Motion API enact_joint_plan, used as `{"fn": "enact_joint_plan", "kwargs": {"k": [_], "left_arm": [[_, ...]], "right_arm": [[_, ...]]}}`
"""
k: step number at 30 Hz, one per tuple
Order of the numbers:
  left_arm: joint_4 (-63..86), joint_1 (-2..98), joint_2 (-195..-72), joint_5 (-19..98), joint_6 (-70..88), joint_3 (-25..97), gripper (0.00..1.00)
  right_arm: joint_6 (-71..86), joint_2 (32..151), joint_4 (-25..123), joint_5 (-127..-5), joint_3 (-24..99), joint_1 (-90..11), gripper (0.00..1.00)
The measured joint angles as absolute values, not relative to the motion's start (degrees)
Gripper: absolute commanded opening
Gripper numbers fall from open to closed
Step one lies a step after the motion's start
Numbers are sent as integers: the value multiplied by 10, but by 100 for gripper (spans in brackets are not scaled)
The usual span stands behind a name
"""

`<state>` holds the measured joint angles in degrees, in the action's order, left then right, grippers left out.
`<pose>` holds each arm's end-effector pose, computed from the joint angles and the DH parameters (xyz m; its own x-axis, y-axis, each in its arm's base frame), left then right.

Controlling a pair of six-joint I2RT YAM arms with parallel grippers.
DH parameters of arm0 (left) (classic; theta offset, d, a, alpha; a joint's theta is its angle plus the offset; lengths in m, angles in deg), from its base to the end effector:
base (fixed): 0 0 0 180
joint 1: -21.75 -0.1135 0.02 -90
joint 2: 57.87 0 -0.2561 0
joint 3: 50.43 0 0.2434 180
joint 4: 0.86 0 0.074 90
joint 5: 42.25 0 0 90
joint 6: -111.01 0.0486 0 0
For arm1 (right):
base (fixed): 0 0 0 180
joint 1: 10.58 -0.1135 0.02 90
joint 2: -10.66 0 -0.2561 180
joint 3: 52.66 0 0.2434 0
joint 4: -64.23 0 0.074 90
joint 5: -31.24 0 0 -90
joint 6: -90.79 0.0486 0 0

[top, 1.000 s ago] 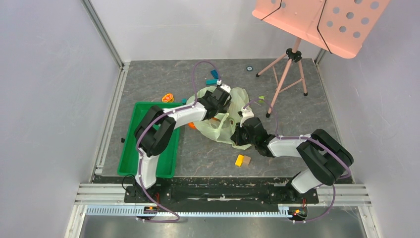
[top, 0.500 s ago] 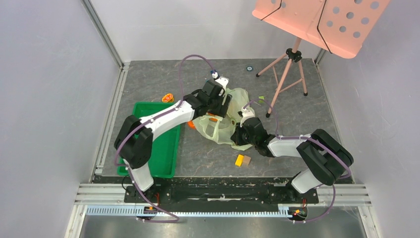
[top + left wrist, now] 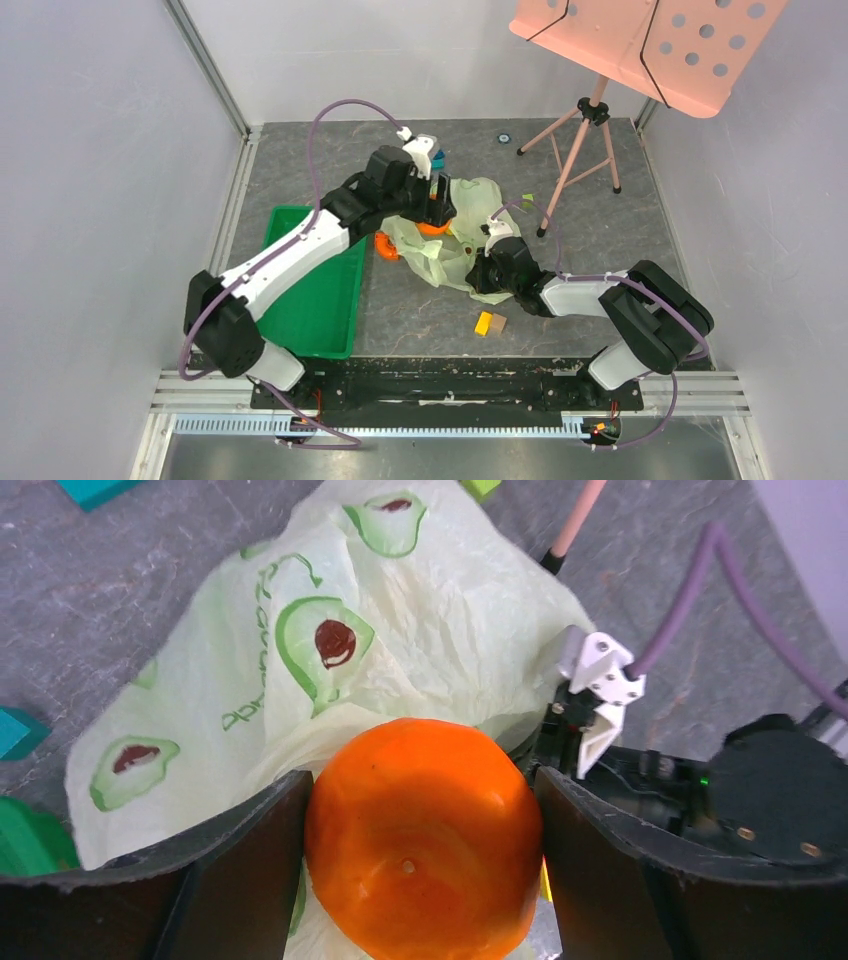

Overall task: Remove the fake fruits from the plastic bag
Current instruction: Take out the fake fruit from the plastic bag.

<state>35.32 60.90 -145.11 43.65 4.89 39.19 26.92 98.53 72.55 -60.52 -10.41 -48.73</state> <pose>0.2713 -0.2253 0.3113 -0.6021 0.1331 -0.7873 0.5295 0.8046 -0.2689 0.2179 0.1730 0.1212 -0.7082 0.0035 -0.7060 -0.3617 0.8570 0.3670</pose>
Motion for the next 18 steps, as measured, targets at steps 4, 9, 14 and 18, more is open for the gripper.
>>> {"fn": "enact_joint_plan", "kwargs": {"k": [4,9,14,18], "left_arm": [[357,592,-1411,410,42,392,63],[359,565,-1375,371,18,392,64],[371,554,-1364,341,15,384,61],[365,553,-1350,315,14,337,61]], "right_arm": [[269,985,725,-605,-104,-487,0],[269,985,724,-605,-104,-487,0],[269,981,719,-604,-105,-487,0],[266,946,694,-602,-124,-487,4]]}}
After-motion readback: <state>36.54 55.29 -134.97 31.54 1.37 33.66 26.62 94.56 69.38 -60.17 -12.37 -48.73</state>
